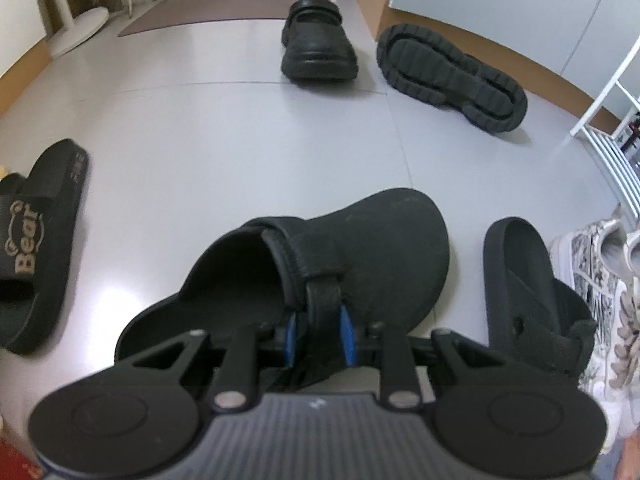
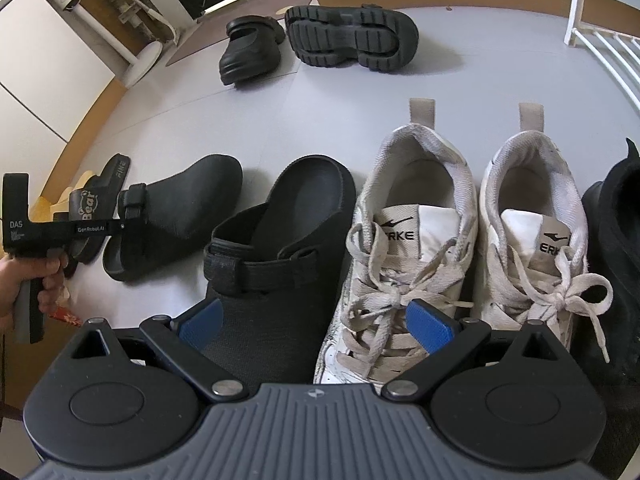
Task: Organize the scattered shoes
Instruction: 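Lift the second black clog with the left tool and carry it, then lower the second black clog toward the floor with the left tool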
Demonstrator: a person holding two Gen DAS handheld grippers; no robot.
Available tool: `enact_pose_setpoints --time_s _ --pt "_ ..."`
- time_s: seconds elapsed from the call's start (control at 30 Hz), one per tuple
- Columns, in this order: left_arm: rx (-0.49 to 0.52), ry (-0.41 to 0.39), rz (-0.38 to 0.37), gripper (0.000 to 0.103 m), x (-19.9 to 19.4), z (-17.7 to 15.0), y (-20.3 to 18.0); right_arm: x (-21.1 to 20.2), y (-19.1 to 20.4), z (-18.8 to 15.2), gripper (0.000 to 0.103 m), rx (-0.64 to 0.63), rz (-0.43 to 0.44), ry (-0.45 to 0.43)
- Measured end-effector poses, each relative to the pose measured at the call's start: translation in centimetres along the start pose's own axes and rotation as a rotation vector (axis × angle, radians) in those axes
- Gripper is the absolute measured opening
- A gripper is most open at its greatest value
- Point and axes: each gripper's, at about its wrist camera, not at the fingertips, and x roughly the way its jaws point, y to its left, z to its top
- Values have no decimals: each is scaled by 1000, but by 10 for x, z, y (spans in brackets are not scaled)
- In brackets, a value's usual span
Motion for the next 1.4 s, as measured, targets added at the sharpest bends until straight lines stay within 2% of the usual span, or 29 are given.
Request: enact_pose_setpoints --time_s 0.03,0.1,0.17,0.4,0.47,0.53,0.63,0.7,0.77,0.83,0.87,1.03,1.1,1.13,1.17,1.27,1.4 --pt "-4 -1 2 36 -1 0 -1 0 1 0 101 -3 2 0" --pt "-14 -6 -4 57 -5 0 -1 -1 3 0 101 -18 8 -2" --pt "-23 -17 -2 65 -9 1 -3 -3 4 1 101 -31 13 -6" --pt "-134 7 17 66 -29 15 4 -29 15 19 101 -111 2 -66" --pt "-165 -28 74 66 -59 26 -3 -46 17 29 101 -102 1 -75" --pt "-161 -55 62 66 -84 36 -16 -69 21 42 101 -83 7 -96" --pt "-130 -68 33 67 -112 50 -33 -121 40 65 101 -122 -25 -182" --pt "-88 -127 22 75 -156 71 -57 -154 54 79 101 -149 -38 -229" --pt "-71 -155 12 79 -180 84 -70 -182 67 91 101 -146 -35 -263" --pt "-48 -180 -9 80 -215 102 -89 -206 78 101 101 -103 -43 -298" --pt "-47 -182 -9 81 -219 105 -93 -217 86 107 103 -73 -48 -304" --pt "-61 -189 -13 85 -282 123 -121 -248 105 132 102 124 -50 -302" --pt "-68 -206 10 86 -311 124 -127 -263 109 135 102 192 -71 -361" --pt "-69 -209 10 87 -314 124 -125 -268 110 134 102 208 -74 -377" --pt "-76 -221 12 89 -326 122 -124 -273 112 131 102 221 -55 -398" --pt "-84 -241 12 89 -341 117 -117 -277 116 118 102 171 -10 -436" --pt "-88 -251 27 91 -343 107 -109 -259 134 110 102 -17 -69 -433"
